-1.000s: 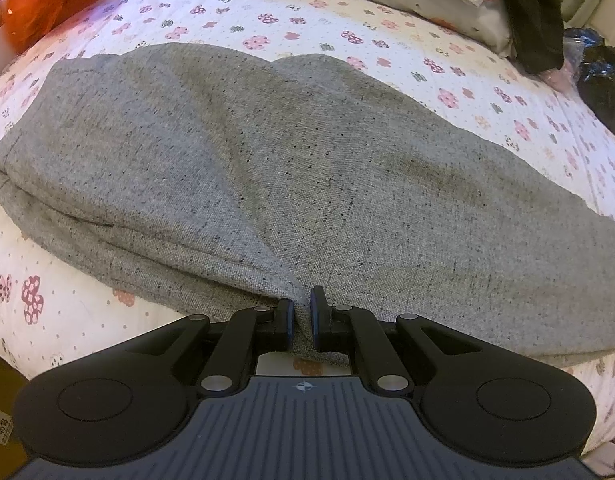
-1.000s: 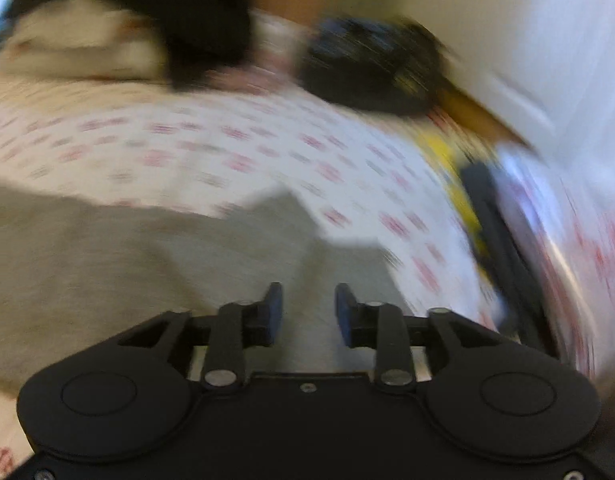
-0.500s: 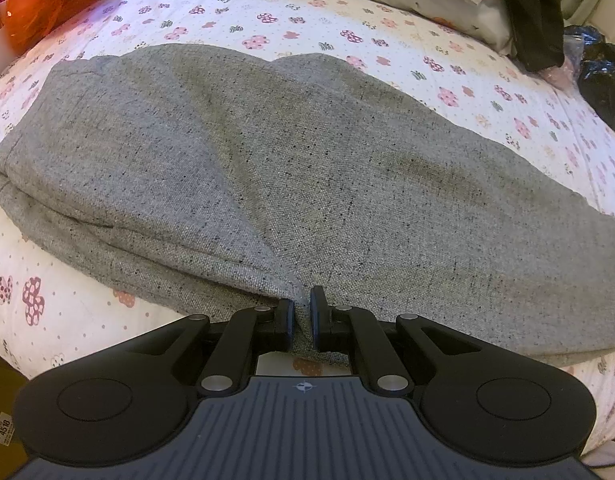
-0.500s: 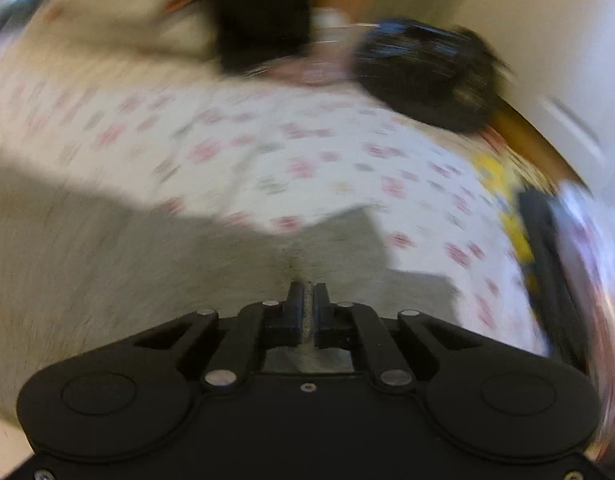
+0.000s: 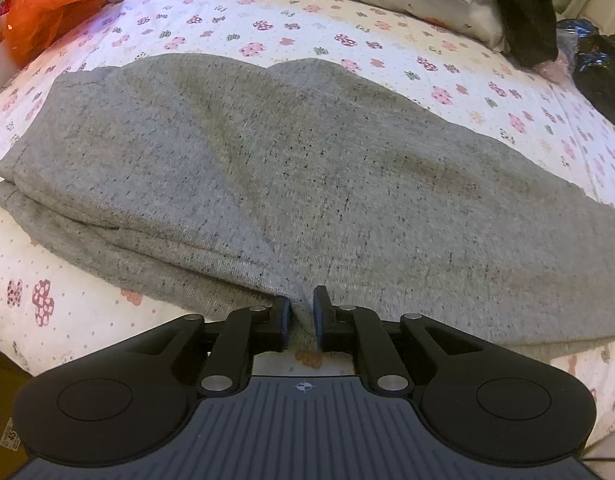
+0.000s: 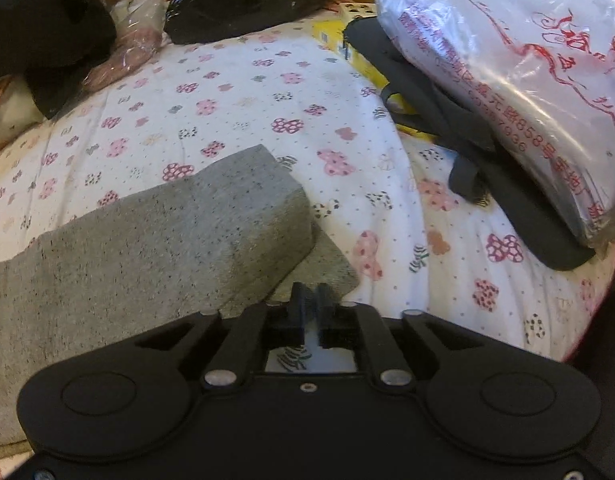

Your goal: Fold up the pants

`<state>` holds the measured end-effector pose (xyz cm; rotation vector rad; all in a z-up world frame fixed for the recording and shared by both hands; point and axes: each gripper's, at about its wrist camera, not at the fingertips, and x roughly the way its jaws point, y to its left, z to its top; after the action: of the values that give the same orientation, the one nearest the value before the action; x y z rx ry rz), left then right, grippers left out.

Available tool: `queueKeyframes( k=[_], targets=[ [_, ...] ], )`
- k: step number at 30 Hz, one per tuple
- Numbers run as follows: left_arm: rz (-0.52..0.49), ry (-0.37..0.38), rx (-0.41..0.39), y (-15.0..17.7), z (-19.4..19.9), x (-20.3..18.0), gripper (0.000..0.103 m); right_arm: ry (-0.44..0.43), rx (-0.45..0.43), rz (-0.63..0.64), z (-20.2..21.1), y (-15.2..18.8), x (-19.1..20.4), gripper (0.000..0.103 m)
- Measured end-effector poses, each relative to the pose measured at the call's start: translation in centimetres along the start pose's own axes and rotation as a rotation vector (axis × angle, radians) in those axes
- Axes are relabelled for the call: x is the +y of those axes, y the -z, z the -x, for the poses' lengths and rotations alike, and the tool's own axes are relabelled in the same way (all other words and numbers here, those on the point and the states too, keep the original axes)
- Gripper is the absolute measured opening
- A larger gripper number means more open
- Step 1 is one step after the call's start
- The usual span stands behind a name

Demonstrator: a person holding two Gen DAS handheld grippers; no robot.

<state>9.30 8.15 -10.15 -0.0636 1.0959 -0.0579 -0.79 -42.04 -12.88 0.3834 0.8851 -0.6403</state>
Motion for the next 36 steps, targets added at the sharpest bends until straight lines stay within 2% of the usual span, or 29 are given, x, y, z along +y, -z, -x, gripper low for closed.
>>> queueKeyframes(
  k=[3,7,10,12,16,17,21,26,28,30,31,32,34,36],
  targets=[
    [0.005,0.027,0.010,0.7,0.7,0.6,0.016,0.000,-0.001,-0.030,0.5,0.2,-0.6,0.044],
    [-0.001,0.057,0.012,1.5,2.4,1.2,0.016,0.000,-0.031,-0.056,2.4,0.1,-0.6,0.044],
    [-0.021,0.045,-0.054,0.9,4.1,1.7,0.016,-0.030,-0.080,-0.053,3.9,-0.2,-0.1,0.045],
    [0.011,0.022,-0.091,-0.2,4.6,2.9,0.017,-0.077,-0.090,-0.037,4.2,-0.7,0.5,0.045],
    [0.112,-0.010,-0.117,-2.1,4.2,6.3,0.029,-0.132,-0.087,0.015,4.5,-1.1,2.6,0.045],
    [0.132,-0.021,-0.112,-2.6,3.8,7.1,0.033,-0.138,-0.086,0.028,4.6,-0.9,3.3,0.045],
    [0.230,-0.019,-0.086,-3.5,2.2,10.0,0.034,-0.189,-0.075,0.085,4.8,-0.4,6.0,0.045],
    [0.290,0.020,-0.065,-4.3,0.9,11.0,0.042,-0.295,-0.076,0.235,6.0,0.8,11.5,0.045],
    [0.319,0.027,-0.050,-4.4,0.2,11.3,0.042,-0.333,-0.071,0.275,6.3,1.3,13.6,0.045],
    [0.332,0.010,-0.040,-4.5,-0.4,11.4,0.037,-0.374,-0.071,0.323,6.8,1.9,15.7,0.045],
    [0.341,-0.018,-0.032,-4.5,-0.6,11.4,0.017,-0.409,-0.072,0.353,7.1,2.2,16.7,0.045],
    [0.355,-0.040,-0.031,-4.4,-0.4,11.6,0.008,-0.439,-0.073,0.381,7.4,2.5,17.6,0.045],
    [0.385,-0.050,-0.028,-4.0,0.2,12.3,0.004,-0.465,-0.071,0.433,8.0,3.2,19.5,0.045],
    [0.350,-0.094,-0.029,-3.5,0.6,12.4,0.004,-0.508,-0.066,0.476,8.6,4.0,21.1,0.045]
  ],
)
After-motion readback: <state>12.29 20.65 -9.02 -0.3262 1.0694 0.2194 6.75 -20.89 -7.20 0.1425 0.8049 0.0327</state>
